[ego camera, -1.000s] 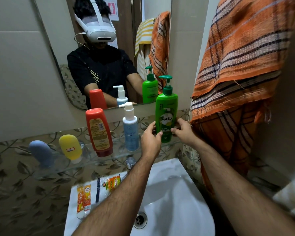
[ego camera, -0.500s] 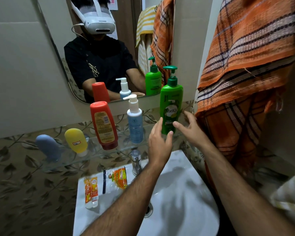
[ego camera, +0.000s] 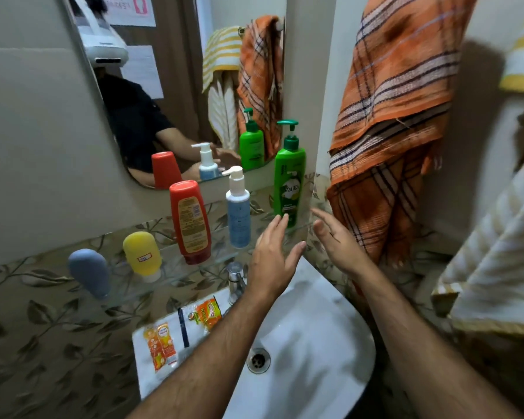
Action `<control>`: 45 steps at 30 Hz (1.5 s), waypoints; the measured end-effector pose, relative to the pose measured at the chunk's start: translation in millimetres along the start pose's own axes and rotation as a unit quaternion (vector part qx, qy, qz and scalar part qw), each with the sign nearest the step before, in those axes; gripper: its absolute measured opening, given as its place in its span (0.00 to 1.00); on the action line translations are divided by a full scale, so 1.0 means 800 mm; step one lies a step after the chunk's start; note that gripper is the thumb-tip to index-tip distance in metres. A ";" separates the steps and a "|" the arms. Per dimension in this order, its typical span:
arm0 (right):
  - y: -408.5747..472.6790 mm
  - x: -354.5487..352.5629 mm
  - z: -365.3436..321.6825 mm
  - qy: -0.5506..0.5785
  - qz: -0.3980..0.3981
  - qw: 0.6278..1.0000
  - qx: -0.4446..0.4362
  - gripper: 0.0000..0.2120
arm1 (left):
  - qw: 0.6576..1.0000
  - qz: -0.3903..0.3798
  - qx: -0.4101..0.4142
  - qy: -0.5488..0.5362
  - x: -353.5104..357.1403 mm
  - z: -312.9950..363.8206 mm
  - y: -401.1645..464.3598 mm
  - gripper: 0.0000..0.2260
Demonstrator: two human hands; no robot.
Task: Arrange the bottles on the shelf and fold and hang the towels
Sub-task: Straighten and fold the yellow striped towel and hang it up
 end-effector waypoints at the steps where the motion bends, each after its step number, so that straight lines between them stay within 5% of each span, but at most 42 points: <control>1: -0.009 -0.004 -0.004 -0.013 0.006 1.000 0.001 0.54 | 1.000 -0.008 0.013 0.004 -0.004 0.004 -0.003 0.30; 18: -0.176 -0.188 -0.178 -0.182 0.237 0.953 -0.059 0.56 | 0.978 0.005 0.204 -0.049 -0.078 0.214 0.022 0.27; 25: -0.248 -0.295 -0.261 -0.283 0.304 0.906 -0.079 0.41 | 0.956 -0.009 0.270 -0.114 -0.063 0.346 0.028 0.22; 28: -0.277 -0.345 -0.288 -0.338 0.359 0.867 -0.076 0.27 | 0.958 -0.049 0.229 -0.168 -0.041 0.389 0.035 0.18; 32: -0.308 -0.398 -0.309 -0.380 0.404 0.828 -0.078 0.22 | 0.944 -0.137 0.100 -0.284 0.009 0.431 0.047 0.18; 36: -0.318 -0.426 -0.306 -0.398 0.408 0.819 -0.066 0.22 | 0.810 -0.156 -0.124 -0.552 0.058 0.440 0.052 0.19; 39: -0.315 -0.430 -0.301 -0.405 0.399 0.821 -0.060 0.22 | 0.750 -0.090 -0.272 -0.597 0.071 0.426 0.044 0.30; 42: -0.310 -0.427 -0.299 -0.429 0.382 0.817 -0.060 0.22 | 0.720 -0.075 -0.282 -0.630 0.066 0.440 0.042 0.26; 45: -0.308 -0.422 -0.297 -0.453 0.360 0.813 -0.063 0.23 | 0.739 -0.062 -0.235 -0.628 0.044 0.456 0.046 0.15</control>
Point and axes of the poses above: each hand's wrist, its own y-axis towards the middle knuckle, its own x-axis out of the palm, z = x × y, the point moved 10 cm from there along y, towards the middle knuckle, and after that the axes turned 4 degrees about x, right-handed, at the moved point
